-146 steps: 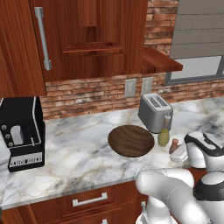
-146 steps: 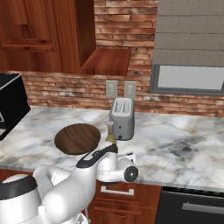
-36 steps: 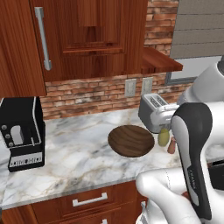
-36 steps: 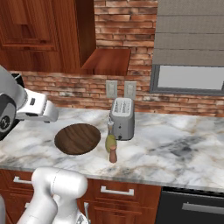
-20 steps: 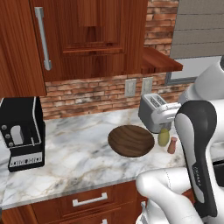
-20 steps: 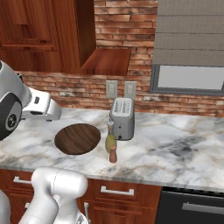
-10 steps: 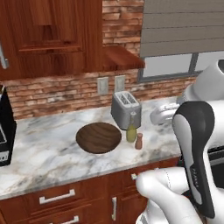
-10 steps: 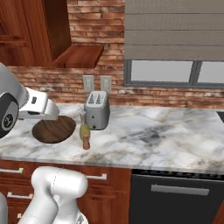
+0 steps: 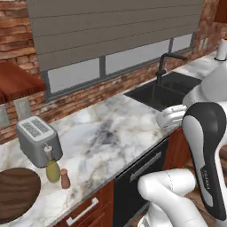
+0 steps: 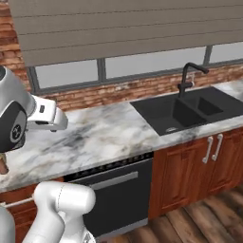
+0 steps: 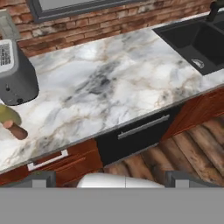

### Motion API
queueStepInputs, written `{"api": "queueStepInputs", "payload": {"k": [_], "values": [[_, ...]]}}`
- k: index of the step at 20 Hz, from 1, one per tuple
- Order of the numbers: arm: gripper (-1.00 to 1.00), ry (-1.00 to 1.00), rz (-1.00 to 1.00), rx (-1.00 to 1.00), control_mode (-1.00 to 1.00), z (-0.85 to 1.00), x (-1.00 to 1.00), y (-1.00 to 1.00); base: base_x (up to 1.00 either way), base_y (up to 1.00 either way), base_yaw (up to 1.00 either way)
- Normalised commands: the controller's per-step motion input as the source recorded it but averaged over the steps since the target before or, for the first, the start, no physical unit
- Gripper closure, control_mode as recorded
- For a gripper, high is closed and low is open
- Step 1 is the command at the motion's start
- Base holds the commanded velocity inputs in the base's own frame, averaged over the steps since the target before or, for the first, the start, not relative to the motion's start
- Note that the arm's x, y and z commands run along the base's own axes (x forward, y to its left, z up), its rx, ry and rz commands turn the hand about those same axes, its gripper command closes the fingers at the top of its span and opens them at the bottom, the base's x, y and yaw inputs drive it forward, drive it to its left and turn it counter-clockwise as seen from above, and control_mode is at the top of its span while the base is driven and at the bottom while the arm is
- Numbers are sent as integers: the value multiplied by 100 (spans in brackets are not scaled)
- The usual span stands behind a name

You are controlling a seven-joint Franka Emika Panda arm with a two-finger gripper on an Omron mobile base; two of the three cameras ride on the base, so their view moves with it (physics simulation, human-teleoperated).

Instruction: Retrieve the bottle and the shaker from the cabinet and place them next to the mixing bowl on the counter. Then add garlic from the fridge to the mixing bowl.

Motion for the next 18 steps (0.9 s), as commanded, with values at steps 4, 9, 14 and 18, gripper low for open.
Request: {"api": "queueStepInputs", "payload": {"k": [4, 9, 14, 18], "values": [[-100, 0, 0, 0, 100, 0, 0, 0, 0, -31, -88], [-100, 0, 0, 0, 100, 0, 0, 0, 0, -34, -87], [-100, 0, 0, 0, 100, 0, 0, 0, 0, -45, -83], [-100, 0, 0, 0, 100, 0, 0, 0, 3, -60, -78]]}}
